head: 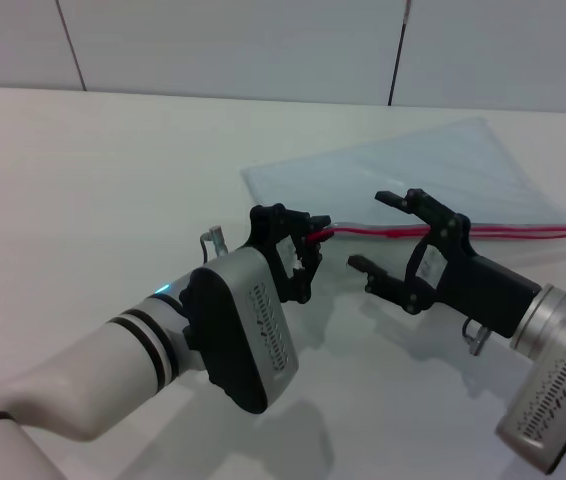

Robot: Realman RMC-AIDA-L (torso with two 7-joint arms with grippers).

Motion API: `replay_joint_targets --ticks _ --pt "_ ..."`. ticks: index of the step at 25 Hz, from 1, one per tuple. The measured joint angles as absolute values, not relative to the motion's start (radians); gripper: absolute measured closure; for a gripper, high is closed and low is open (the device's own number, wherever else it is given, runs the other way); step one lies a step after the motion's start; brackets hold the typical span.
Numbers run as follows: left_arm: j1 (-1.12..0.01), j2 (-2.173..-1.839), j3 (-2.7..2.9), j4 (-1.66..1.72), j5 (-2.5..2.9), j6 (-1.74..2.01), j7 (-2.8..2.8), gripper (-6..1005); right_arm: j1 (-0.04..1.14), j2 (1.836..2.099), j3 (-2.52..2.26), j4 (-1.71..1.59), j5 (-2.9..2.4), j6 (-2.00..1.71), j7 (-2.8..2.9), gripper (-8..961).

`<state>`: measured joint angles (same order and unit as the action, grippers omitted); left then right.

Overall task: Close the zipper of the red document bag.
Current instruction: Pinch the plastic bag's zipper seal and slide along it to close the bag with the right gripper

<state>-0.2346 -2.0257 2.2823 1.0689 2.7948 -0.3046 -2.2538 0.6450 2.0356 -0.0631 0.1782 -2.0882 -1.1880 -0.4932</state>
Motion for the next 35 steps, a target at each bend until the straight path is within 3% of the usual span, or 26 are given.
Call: replay_joint_targets --ticks 13,18,35 --pt "-0.229 -2.025 2.283 1.067 2.794 -0.316 -2.253 921 0.649 2.036 -0.037 0.182 -2.089 -1.140 -0.556 402" --pt "-0.229 -2.025 2.283 1.067 2.793 -0.316 -2.253 917 0.649 2.036 -0.037 0.185 -2.089 -1.122 -0.558 626" --pt "-0.228 -2.026 2.282 1.064 2.793 -0.316 -2.253 904 0.660 2.036 -0.038 0.187 -2.091 -1.095 -0.558 841"
